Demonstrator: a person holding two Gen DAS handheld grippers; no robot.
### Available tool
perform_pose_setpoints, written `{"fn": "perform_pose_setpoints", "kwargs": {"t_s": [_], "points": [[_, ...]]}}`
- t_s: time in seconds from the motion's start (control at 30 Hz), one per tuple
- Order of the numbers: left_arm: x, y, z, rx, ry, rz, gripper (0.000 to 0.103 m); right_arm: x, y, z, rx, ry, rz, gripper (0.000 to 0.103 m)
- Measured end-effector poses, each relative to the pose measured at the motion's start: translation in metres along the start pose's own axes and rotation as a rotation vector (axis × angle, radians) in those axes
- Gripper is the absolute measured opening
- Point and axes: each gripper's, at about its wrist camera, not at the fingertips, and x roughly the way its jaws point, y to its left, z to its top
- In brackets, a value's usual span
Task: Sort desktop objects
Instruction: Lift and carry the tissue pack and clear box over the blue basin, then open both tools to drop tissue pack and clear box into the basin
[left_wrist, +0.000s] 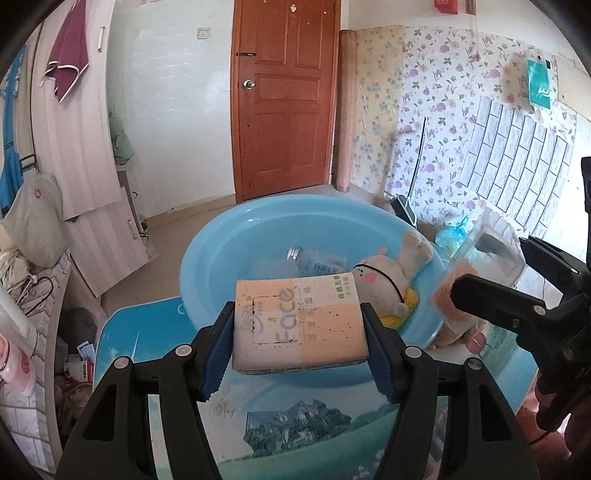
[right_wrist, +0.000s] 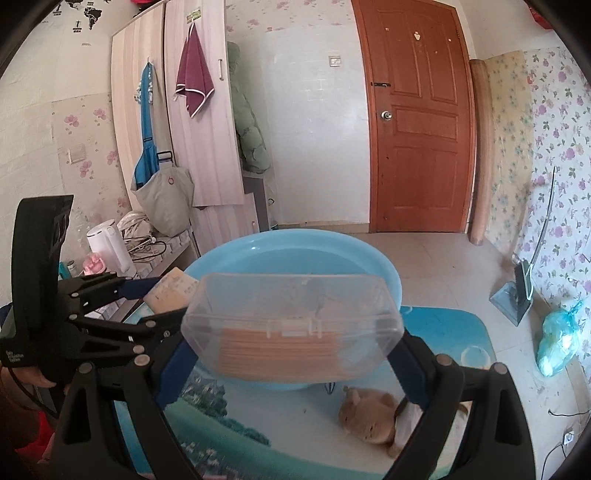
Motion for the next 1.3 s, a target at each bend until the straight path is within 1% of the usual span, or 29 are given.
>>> {"fn": "perform_pose_setpoints", "kwargs": {"t_s": [0.1,0.17,0.23,0.33,0.47,0.67,0.8,0.9,1.0,1.17,1.3], "points": [[0.005,-0.001,0.002,0.007,0.003,-0.007,0.066,0.010,-0.002,0.001,0.010,0.008,0.003,0.093],[0.006,-0.001,0.003,0.014,-0.002,-0.004,0.072,0.015,-0.002,0.001,0.009,0.012,0.007,0.093],[0.006,-0.001,0.004,0.017,-0.009,0.000,0.073,0.017,0.001,0.001,-0.003,0.018,0.010,0.093],[0.006,0.001,0.004,0.013,-0.005,0.003,0.073,0.020,0.005,0.000,-0.013,0.024,0.010,0.094],[0.005,-0.002,0.003,0.005,0.002,0.009,0.073,0.020,0.012,-0.001,-0.041,0.026,-0.029,0.094],[0.000,-0.003,-0.004,0.001,0.016,0.011,0.074,0.013,0.011,0.000,-0.024,0.019,-0.023,0.095],[-0.004,-0.001,-0.007,-0.004,0.017,0.014,0.074,0.017,0.012,0.000,-0.029,0.014,-0.025,0.095],[-0.006,0.001,-0.008,-0.008,0.018,0.025,0.074,0.022,0.009,0.000,-0.002,0.018,0.005,0.098],[-0.007,0.004,-0.008,-0.019,0.024,0.027,0.074,0.023,0.009,0.001,0.015,0.002,-0.004,0.101],[-0.008,0.003,-0.010,-0.013,0.023,0.025,0.074,0.016,0.012,0.001,-0.007,-0.011,-0.009,0.101],[-0.011,0.000,-0.010,-0.010,0.020,0.018,0.074,0.008,0.007,-0.003,-0.005,-0.009,-0.028,0.101]]}}
